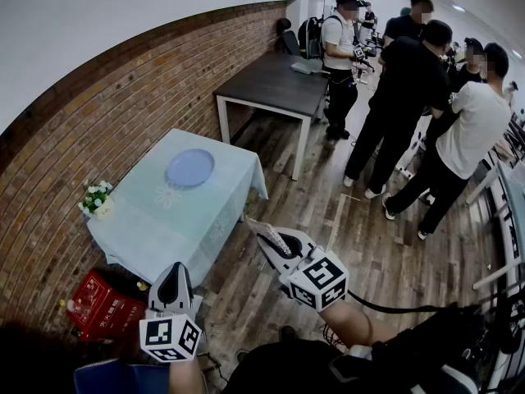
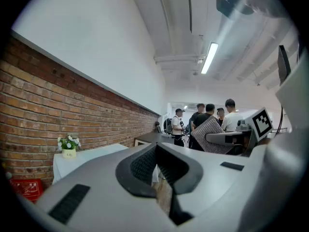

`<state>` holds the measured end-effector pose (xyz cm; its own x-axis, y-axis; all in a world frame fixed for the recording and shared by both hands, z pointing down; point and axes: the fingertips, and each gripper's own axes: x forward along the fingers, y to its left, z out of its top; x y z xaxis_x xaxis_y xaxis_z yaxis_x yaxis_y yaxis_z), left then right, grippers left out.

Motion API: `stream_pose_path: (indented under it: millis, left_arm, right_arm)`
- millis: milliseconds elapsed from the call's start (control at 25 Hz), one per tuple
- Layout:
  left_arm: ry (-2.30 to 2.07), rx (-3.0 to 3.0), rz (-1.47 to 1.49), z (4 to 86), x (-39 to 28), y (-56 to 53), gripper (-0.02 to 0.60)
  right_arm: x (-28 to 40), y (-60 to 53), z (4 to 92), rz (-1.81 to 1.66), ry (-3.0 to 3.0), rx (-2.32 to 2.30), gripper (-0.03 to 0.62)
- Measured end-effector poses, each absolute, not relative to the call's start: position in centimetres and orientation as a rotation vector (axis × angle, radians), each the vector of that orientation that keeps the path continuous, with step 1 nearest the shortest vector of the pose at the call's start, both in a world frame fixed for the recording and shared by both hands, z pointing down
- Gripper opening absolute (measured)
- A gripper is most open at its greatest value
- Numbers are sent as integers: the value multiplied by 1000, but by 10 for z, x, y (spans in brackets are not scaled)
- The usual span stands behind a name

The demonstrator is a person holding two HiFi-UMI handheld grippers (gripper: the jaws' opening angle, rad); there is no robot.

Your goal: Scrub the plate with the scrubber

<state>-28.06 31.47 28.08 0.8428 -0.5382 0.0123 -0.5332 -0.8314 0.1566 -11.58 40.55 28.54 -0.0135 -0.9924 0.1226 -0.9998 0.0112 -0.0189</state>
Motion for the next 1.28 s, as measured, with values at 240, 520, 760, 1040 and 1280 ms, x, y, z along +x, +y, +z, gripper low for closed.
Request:
stream_pose_path:
  millis: [240, 520, 760, 1040, 1280]
  left_arm:
    - [-833, 2867, -55, 281, -280, 313, 11]
    - [-823, 2873, -58, 280, -284, 312, 11]
    - [-823, 2879, -60, 279, -296, 305, 11]
    - [-770, 2894, -80, 282, -313, 296, 11]
    - [-722, 2895, -61, 293, -315, 287, 11]
  right_arm:
    - [-117, 405, 285, 142, -2174, 2141, 57]
    - [-122, 403, 283, 148, -2188, 2159, 57]
    - [-135, 397, 279, 136, -2216, 2158, 57]
    - [-155, 391, 284, 144, -2196, 2189, 57]
    - [-163, 384, 293, 160, -2179, 2196, 57]
